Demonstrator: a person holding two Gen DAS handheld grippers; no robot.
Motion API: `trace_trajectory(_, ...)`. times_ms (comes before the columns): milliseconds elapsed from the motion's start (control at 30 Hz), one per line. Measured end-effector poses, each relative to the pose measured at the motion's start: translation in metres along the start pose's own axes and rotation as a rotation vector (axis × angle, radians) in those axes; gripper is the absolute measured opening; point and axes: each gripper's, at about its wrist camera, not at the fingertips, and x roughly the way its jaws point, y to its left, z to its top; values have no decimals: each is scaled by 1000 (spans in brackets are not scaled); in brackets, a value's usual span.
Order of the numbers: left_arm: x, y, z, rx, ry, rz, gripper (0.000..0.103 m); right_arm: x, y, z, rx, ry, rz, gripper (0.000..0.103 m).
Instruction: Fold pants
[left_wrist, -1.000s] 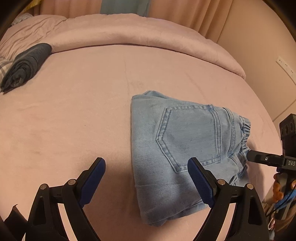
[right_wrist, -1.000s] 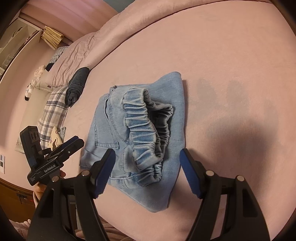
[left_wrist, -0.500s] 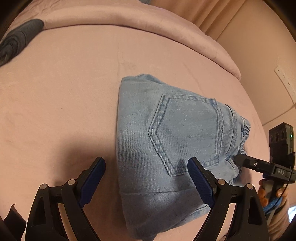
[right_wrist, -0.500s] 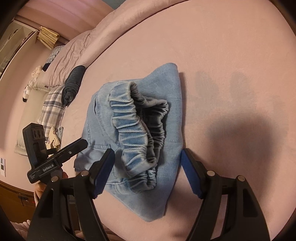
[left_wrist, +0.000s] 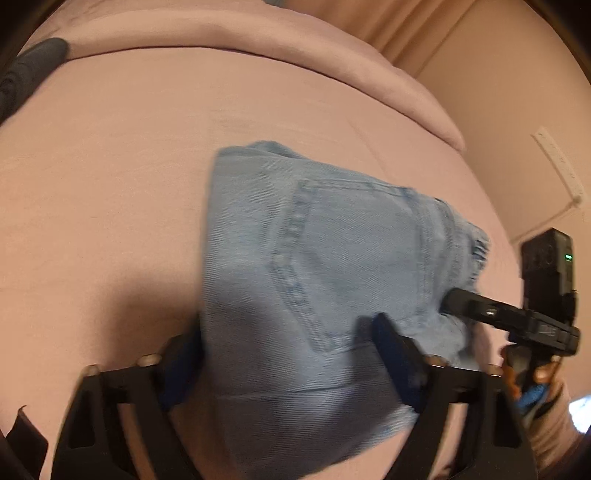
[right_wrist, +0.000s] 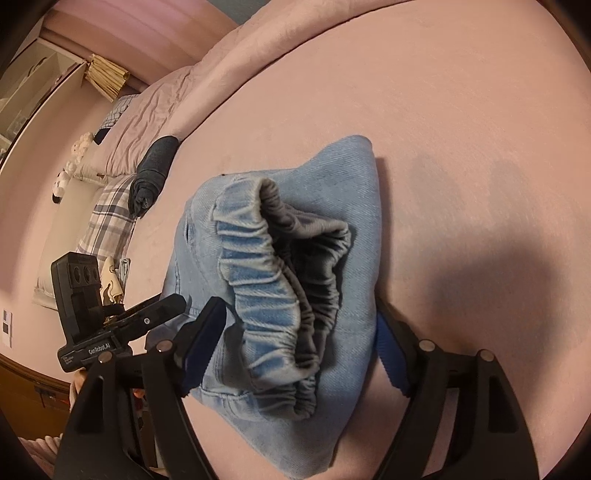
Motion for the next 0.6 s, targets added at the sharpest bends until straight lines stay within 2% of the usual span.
trace_trajectory(67, 1, -2, 0, 14, -1, 20, 75, 1, 5, -2, -19, -4, -21, 76)
trace_trajectory(167, -3, 3, 0, -26, -12, 17, 59, 3, 11, -5, -33, -6, -46, 73)
trace_trajectory(233, -7, 9, 1, -61, -15, 3, 44, 4, 13, -6, -43, -7, -60, 71)
trace_trajectory(333, -11, 11, 1, -87, -27, -17, 34, 5, 17, -7, -59, -9, -79, 65)
trace_trajectory(433, -15, 3, 0, -80, -50, 2, 25, 5, 24, -9, -89, -22, -107, 57)
trace_trajectory(600, -25, -12, -3, -28, -86, 56, 19, 2, 39, -13, -165, -65, -173, 43)
